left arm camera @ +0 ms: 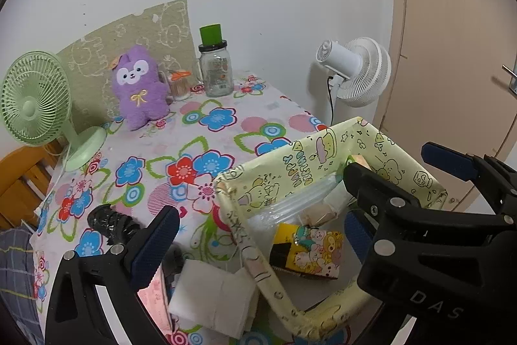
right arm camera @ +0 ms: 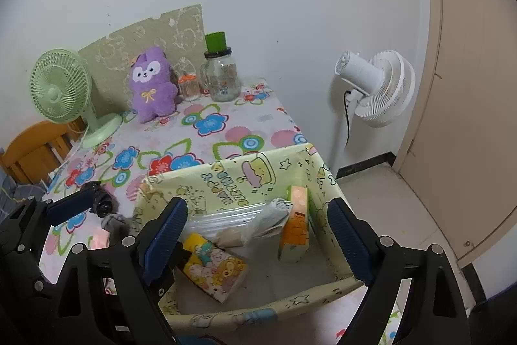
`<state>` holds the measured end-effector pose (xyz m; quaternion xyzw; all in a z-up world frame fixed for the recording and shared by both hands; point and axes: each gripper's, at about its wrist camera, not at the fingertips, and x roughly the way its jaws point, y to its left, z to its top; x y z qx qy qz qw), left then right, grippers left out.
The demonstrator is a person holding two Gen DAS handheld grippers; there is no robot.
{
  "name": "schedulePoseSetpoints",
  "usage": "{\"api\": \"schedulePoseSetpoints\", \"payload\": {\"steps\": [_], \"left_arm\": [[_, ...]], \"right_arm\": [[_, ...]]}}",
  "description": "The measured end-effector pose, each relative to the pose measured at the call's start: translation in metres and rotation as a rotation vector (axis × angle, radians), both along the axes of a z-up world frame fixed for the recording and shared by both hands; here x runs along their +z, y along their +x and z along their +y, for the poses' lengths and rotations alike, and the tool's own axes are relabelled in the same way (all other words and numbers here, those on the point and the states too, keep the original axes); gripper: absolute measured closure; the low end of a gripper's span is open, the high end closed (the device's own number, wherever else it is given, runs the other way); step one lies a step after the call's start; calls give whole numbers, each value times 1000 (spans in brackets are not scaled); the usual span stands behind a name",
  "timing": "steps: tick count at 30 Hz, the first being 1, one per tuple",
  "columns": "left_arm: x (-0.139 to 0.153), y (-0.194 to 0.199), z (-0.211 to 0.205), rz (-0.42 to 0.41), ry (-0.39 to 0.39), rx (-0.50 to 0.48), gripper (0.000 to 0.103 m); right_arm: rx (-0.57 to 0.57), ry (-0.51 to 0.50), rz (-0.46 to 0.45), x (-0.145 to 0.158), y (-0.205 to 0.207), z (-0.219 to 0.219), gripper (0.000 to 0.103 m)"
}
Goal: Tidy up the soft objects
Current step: 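Withdraw both open tools from the gift box back over the table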
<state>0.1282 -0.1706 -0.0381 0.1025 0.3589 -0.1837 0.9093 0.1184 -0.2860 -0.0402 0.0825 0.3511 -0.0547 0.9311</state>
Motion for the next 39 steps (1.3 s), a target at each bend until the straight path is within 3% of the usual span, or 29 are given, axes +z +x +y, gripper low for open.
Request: {"api": "schedulePoseSetpoints", "payload": {"steps": [39], "left_arm": [[38,-59,114,-115,-20,137,0]], "right_arm": [[124,-72,-146,53,-51,117,8]]}}
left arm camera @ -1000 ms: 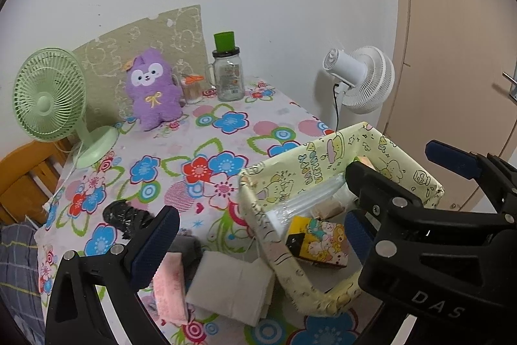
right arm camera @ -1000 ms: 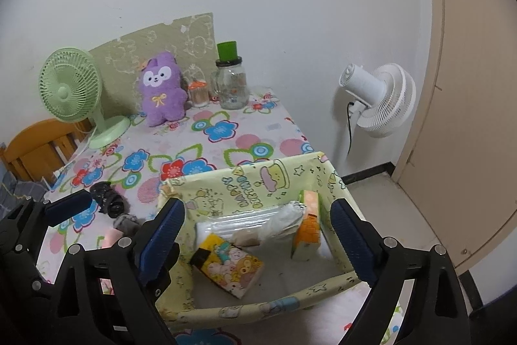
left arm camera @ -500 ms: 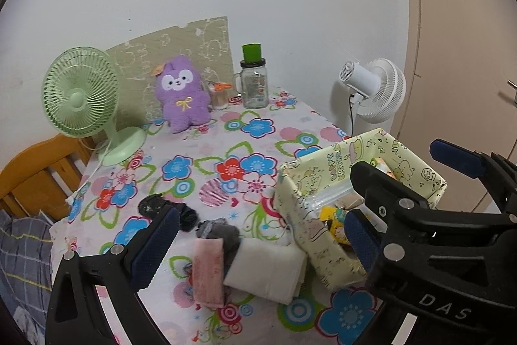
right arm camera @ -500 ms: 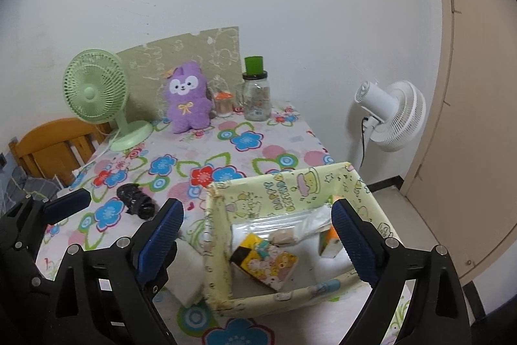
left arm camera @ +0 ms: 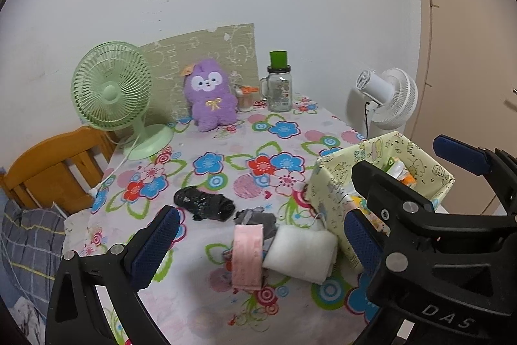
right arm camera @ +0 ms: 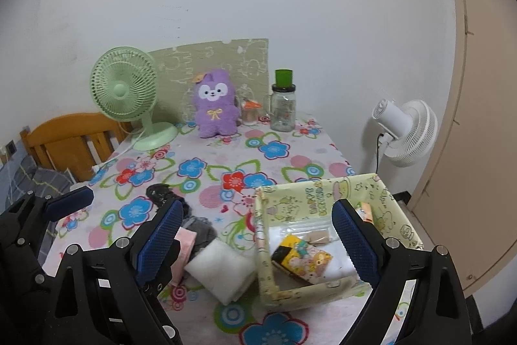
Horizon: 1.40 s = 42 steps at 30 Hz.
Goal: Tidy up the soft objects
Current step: 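Move both tools toward the folded white cloth and pink packet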
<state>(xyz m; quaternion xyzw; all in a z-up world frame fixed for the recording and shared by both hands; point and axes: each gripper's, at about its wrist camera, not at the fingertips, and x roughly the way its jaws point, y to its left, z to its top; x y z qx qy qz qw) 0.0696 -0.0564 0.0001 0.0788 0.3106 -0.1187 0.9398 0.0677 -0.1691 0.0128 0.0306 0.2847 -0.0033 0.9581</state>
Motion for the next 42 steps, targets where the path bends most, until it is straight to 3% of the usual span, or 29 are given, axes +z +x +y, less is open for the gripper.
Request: {"api": "schedulePoseSetpoints", "payload": {"steps": [18,34,42], "left_arm": [[-15,-8,41,19,5,56,0],[-67,15,56,120,5,78,0],[-91,27,54,167,33,72,1]], "right_arm": [[51,-18,10,-7,-7,45,8],[85,-19,99,-56,17,65,8],[92,-38,148,-80,30,74,14]]}}
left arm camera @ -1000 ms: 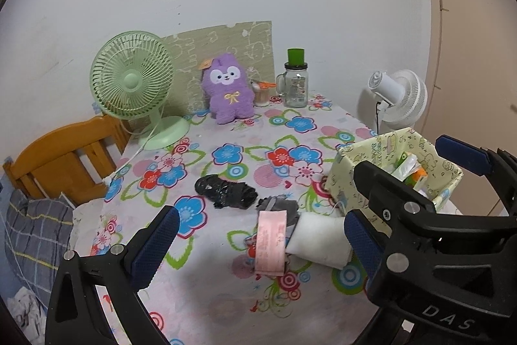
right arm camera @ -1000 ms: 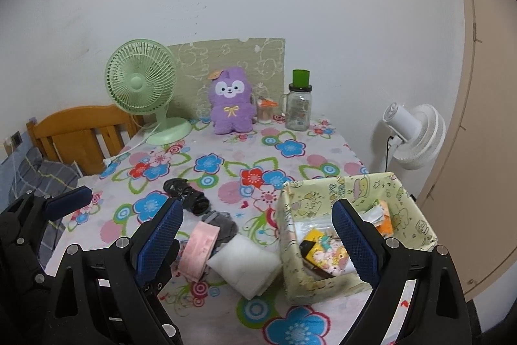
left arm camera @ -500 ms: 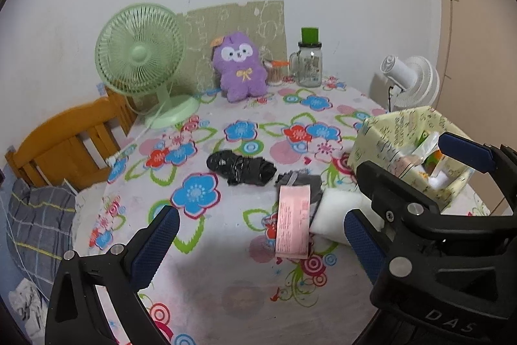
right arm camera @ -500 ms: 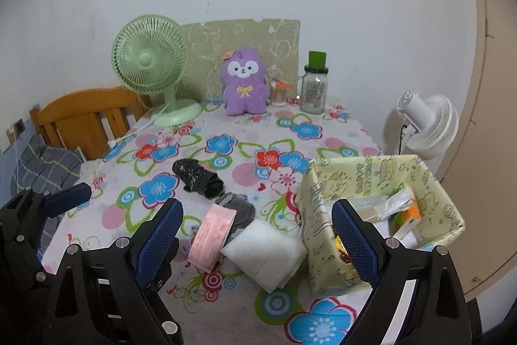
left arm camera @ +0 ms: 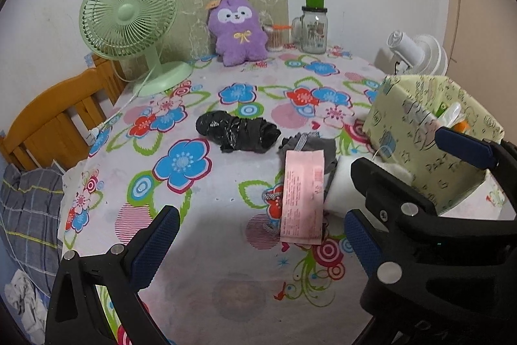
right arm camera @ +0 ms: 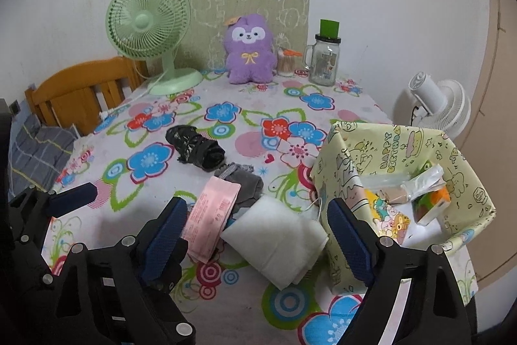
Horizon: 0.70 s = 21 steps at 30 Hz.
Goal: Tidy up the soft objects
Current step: 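Move both tools toward the folded white cloth and pink packet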
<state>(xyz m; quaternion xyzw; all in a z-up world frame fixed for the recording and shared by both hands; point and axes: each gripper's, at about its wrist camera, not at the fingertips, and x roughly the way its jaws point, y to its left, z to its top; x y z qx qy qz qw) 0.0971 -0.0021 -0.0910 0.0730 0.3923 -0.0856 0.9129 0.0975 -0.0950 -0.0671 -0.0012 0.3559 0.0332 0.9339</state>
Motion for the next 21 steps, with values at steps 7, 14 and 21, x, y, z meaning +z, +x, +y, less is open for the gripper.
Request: {"api": "schedulePoseSetpoints", "payload": {"steps": [7,14,21], "left_arm": [[-17,10,2,44,8,-2,1],[-26,16,-1,56,36,-34,1],[-36,23,0,77,48,-36,2]], "right_arm": [[1,-7,49,-17,13,5,17],[-28,-67,52,-25,18,13,17],[-37,-28,89,-36,23,15,20]]}}
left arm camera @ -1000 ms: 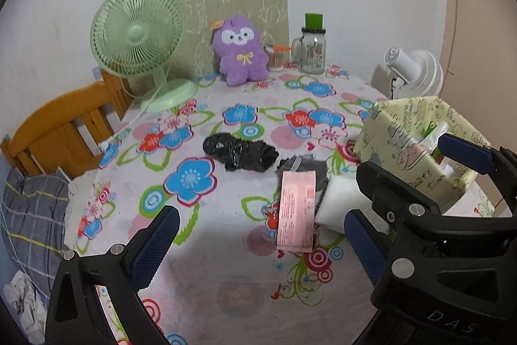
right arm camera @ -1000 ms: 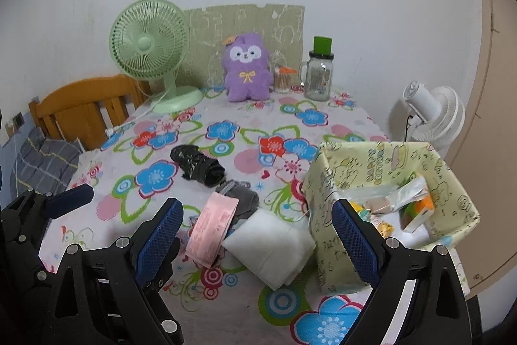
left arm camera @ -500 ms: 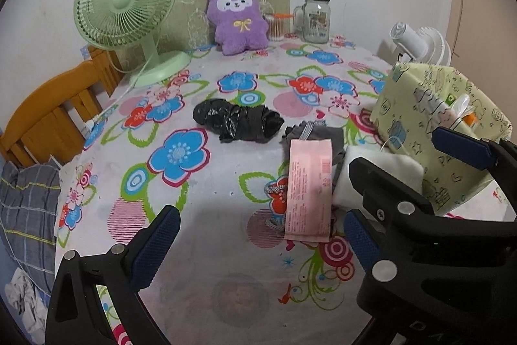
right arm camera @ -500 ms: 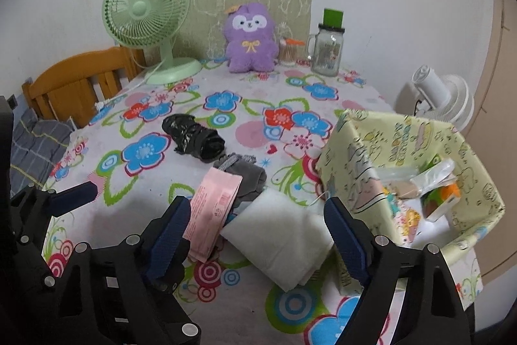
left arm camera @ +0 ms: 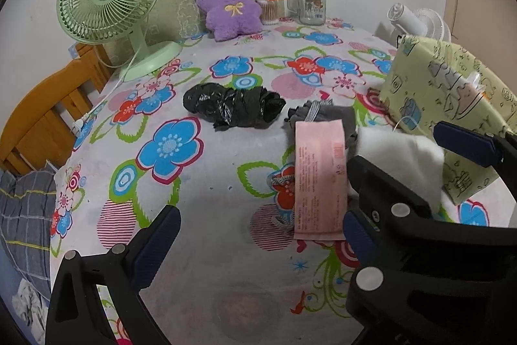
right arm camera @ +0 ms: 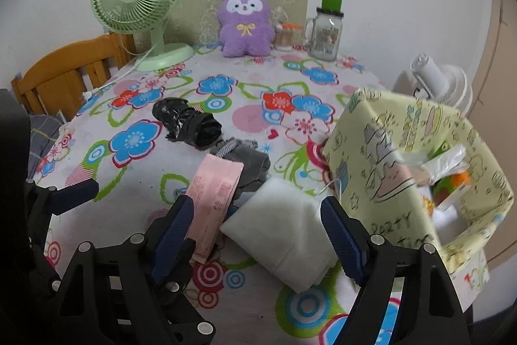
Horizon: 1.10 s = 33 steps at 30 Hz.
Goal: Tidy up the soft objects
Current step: 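Move both tools toward the folded white cloth and pink packet, then grasp the folded white cloth with the right tool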
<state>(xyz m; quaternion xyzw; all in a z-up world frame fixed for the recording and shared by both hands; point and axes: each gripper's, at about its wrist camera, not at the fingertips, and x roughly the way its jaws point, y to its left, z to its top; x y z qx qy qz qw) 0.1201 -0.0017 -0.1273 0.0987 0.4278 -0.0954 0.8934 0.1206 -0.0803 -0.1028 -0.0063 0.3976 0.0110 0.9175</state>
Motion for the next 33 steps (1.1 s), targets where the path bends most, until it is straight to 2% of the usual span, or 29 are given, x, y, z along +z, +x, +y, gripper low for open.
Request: {"api": "schedulePoseSetpoints", "payload": {"steps": [9,14,18,21,25,27,29,31,33], "left_arm": [[-14,7,-9,20,6,-39,2],[-24,12,-17,49,20,-61,2],[-24,14,-18,52,9,-66,2],[-24,12,-18,56,-7,-81,8],[-23,11,-18,79,-66,-111,26],[-22,10,-20,81,-86,-131,38],[-20,8,-23,80,-100,-150,56],[-20,6,-25,72,-91,-154,59],[-19,4,-25,57,-73,-144,60]], "right_arm": [[-92,5,39,-19,5,-5,20],[-161,28,91,-36,12,-13,19],[-178,34,100,-42,16,-16,15],[-180,43,107,-44,19,-16,11],[-169,76,120,-47,23,-18,9],[-162,87,120,-47,22,-19,15],[-155,94,115,-46,21,-20,22],[-151,96,112,-45,20,-21,32],[-149,85,109,-44,18,-20,49]]}}
